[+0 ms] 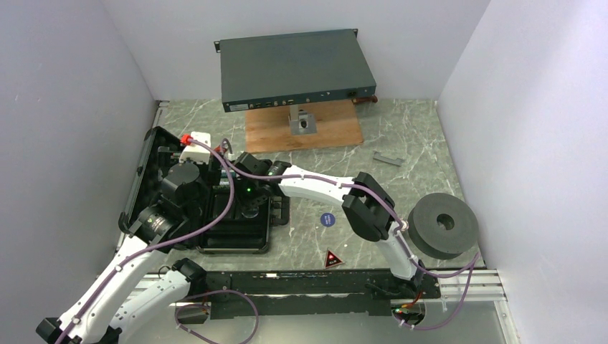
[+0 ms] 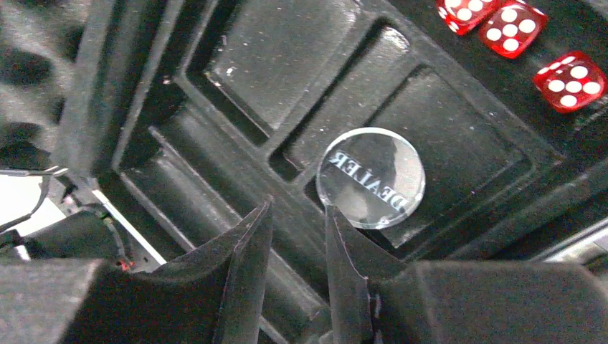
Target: Pack up texas hold em set
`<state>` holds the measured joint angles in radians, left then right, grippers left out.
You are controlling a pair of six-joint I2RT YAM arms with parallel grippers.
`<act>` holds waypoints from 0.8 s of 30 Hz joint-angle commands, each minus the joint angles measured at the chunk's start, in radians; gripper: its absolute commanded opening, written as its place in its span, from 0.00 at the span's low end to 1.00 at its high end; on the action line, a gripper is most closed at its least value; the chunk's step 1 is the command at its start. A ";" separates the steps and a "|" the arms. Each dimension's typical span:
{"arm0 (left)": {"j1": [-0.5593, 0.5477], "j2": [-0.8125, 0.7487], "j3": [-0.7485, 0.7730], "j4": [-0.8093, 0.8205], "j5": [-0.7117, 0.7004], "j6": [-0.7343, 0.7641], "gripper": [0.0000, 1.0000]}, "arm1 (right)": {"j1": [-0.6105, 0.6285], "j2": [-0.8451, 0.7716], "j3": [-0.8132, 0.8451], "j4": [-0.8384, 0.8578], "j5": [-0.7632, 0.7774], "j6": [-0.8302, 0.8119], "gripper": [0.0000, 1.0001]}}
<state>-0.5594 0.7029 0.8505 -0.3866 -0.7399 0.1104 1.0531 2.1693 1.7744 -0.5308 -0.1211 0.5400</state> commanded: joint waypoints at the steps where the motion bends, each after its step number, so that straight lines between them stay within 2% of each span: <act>1: 0.007 -0.011 0.016 0.013 -0.036 -0.014 0.99 | -0.001 0.005 0.051 0.075 -0.074 0.006 0.35; 14: 0.006 -0.011 0.018 0.013 -0.027 -0.012 0.99 | -0.001 0.115 0.101 0.117 -0.092 0.021 0.29; 21: 0.007 -0.010 0.018 0.014 -0.021 -0.011 0.99 | -0.004 0.107 0.098 0.044 0.020 -0.007 0.27; 24: 0.007 -0.012 0.018 0.015 -0.019 -0.010 0.99 | -0.005 0.090 0.076 0.039 0.021 -0.016 0.27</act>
<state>-0.5575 0.7017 0.8505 -0.3866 -0.7563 0.1104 1.0542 2.2955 1.8446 -0.4477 -0.1581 0.5510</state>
